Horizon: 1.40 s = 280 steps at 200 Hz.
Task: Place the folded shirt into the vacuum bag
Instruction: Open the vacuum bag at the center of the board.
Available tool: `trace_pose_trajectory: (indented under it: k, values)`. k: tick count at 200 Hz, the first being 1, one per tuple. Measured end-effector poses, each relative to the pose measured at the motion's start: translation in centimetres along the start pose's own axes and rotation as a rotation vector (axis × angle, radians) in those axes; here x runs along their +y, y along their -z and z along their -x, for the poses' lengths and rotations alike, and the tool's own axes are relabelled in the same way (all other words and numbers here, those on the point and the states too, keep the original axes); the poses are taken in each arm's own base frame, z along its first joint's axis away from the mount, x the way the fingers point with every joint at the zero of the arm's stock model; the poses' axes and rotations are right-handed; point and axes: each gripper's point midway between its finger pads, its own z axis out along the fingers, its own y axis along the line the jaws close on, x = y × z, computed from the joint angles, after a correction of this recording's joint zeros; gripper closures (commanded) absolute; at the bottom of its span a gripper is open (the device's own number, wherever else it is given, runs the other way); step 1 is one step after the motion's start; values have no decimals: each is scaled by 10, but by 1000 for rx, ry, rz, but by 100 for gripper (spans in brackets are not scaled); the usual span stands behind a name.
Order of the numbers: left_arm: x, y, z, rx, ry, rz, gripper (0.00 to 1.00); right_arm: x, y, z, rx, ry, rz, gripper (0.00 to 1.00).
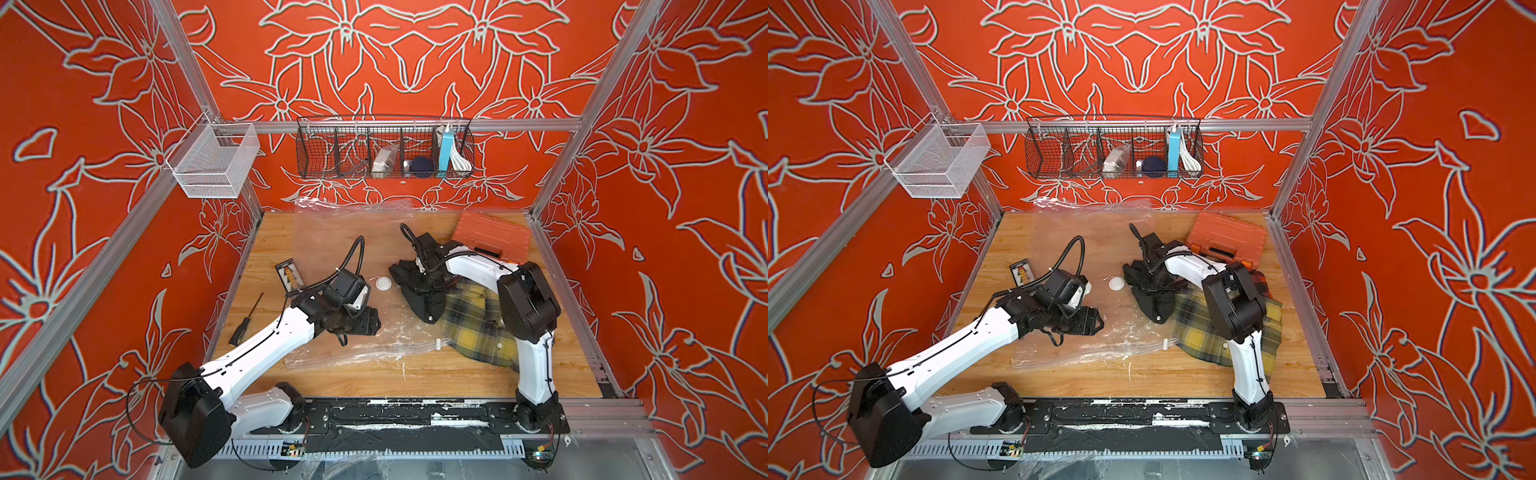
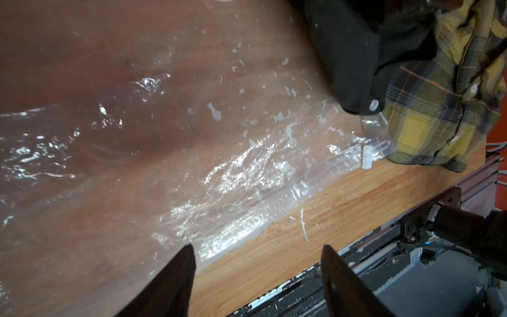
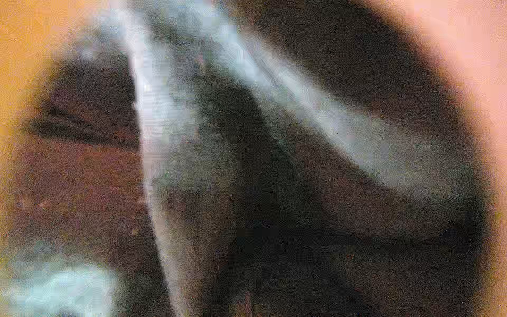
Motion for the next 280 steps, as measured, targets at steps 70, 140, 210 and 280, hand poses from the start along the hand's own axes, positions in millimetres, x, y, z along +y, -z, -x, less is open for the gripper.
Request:
trace_pose_trajectory:
  k: [70,140,210,280]
  values:
    - [-1,-11,-25,86,-108,62,24,-2,42,-8,-47,51,31,100]
    - [-2,6,-18,-27,-147,31,23,46,89,-98,-109,27,228,100]
    - [3,3,-21,-53,-223,29,22,12,11,-82,62,-41,104,100]
    - [8,-17,-34,29,-307,49,19,-8,8,-20,20,-1,37,100]
